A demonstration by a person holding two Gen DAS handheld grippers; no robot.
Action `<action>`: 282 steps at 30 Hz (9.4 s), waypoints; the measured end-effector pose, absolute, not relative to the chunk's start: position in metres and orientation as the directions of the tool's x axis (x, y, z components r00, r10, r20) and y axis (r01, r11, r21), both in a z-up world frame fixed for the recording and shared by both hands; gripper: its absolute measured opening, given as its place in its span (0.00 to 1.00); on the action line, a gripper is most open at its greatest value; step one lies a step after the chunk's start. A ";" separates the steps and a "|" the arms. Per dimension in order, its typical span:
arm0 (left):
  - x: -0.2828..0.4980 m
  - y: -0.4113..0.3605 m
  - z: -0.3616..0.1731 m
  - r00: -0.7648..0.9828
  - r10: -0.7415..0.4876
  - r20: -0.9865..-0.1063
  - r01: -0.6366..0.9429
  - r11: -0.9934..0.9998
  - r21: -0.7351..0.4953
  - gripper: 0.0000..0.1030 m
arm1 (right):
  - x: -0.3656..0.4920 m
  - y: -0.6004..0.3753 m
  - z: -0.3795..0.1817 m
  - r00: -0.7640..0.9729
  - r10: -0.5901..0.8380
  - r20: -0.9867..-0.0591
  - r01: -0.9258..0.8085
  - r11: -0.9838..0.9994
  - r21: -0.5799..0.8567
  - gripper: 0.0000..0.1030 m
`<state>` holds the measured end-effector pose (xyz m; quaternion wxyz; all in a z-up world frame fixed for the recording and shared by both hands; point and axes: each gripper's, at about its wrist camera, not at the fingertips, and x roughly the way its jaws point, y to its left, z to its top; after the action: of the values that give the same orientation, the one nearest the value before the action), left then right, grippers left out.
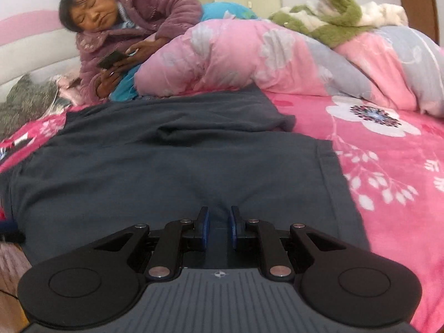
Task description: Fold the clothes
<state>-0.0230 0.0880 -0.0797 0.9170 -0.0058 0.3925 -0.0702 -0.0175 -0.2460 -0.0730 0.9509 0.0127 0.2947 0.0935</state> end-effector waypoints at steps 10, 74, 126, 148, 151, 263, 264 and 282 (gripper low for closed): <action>-0.036 0.111 -0.047 0.735 -0.266 -0.624 0.215 0.964 -0.157 0.34 | -0.074 -0.235 -0.080 0.773 0.281 -0.569 -0.292 0.954 0.074 0.15; 0.130 0.126 -0.075 0.810 -0.323 -0.489 0.048 0.868 -0.494 0.40 | 0.322 0.105 -0.070 0.295 0.435 -0.850 -0.787 0.616 0.042 0.25; 0.131 0.131 -0.077 0.806 -0.331 -0.491 0.051 0.865 -0.499 0.40 | 0.395 -0.141 -0.034 0.576 0.132 -0.807 -0.206 0.978 0.014 0.39; 0.121 0.128 -0.070 0.831 -0.298 -0.469 0.070 0.893 -0.444 0.41 | 0.272 -0.062 -0.028 0.444 0.369 -0.816 -0.617 0.787 0.020 0.39; 0.121 0.129 -0.070 0.829 -0.300 -0.472 0.068 0.892 -0.447 0.41 | 0.266 -0.057 -0.048 0.337 0.396 -0.854 -0.658 0.748 0.088 0.39; -0.016 0.167 -0.064 0.867 -0.141 -0.477 -0.159 0.829 -0.535 0.11 | -0.084 -0.337 -0.136 0.804 0.467 -0.369 0.165 0.420 0.892 0.05; -0.017 0.167 -0.061 0.871 -0.141 -0.471 -0.154 0.832 -0.533 0.09 | -0.085 -0.337 -0.133 0.807 0.459 -0.372 0.161 0.435 0.886 0.02; 0.101 0.153 0.009 0.942 -0.130 -0.311 -0.050 0.859 -0.510 0.05 | 0.042 -0.330 -0.015 0.904 0.376 -0.206 -0.112 0.671 0.733 0.00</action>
<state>0.1011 0.1534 0.0094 0.9490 -0.2651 0.1695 -0.0209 0.0421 -0.3298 -0.0146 0.8976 0.3821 0.1726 0.1359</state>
